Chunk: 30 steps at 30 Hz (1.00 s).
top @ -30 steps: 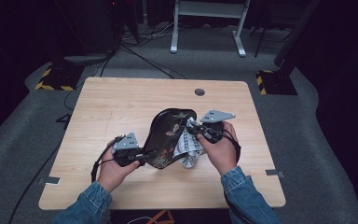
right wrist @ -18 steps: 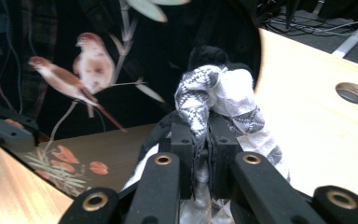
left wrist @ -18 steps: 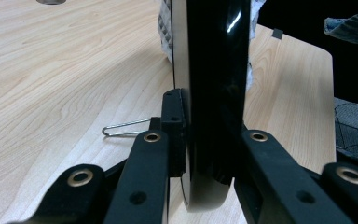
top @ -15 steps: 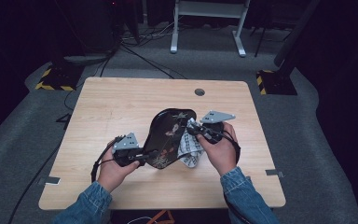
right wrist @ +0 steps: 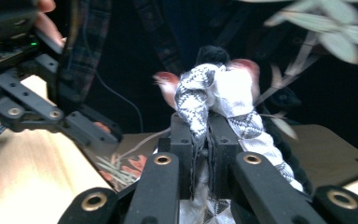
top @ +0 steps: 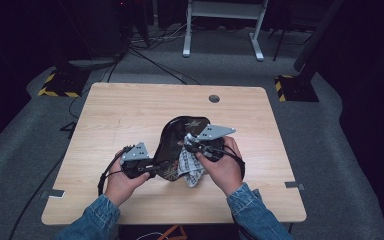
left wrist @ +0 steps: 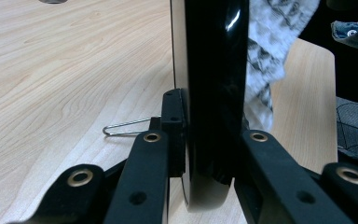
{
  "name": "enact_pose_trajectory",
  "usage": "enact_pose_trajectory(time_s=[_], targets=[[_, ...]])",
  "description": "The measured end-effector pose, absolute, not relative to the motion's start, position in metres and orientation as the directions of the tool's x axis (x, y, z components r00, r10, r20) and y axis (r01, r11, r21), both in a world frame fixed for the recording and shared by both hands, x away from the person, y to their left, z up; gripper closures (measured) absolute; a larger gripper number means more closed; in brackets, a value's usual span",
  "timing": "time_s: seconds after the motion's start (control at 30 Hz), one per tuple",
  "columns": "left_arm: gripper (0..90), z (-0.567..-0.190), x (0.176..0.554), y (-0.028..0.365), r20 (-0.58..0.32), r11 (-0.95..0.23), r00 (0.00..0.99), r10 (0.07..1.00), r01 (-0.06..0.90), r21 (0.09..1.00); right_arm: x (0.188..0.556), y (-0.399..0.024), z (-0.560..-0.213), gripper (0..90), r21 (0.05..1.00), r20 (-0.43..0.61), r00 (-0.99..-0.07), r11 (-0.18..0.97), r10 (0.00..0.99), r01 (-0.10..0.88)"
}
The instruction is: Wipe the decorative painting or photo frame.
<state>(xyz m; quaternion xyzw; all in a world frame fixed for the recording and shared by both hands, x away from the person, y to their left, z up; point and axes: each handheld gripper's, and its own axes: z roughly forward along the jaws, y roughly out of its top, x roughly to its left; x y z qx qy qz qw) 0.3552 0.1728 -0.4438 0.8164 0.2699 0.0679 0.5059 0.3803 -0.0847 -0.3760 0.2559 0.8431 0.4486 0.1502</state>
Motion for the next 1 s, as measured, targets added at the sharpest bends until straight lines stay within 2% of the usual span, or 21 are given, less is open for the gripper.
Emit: enact_pose_trajectory(time_s=[0.4, 1.0], targets=[[79.9, -0.443, 0.355, 0.173, -0.160, -0.344, 0.843, 0.513, 0.374, 0.861, 0.375, -0.074, -0.381, 84.6, 0.830, -0.007, -0.855, 0.480, 0.518, 0.284], [79.6, -0.443, 0.355, 0.173, -0.158, -0.346, 0.846, 0.509, 0.370, 0.862, 0.397, -0.118, -0.390, 84.7, 0.828, 0.008, -0.771, 0.428, 0.637, 0.362]])
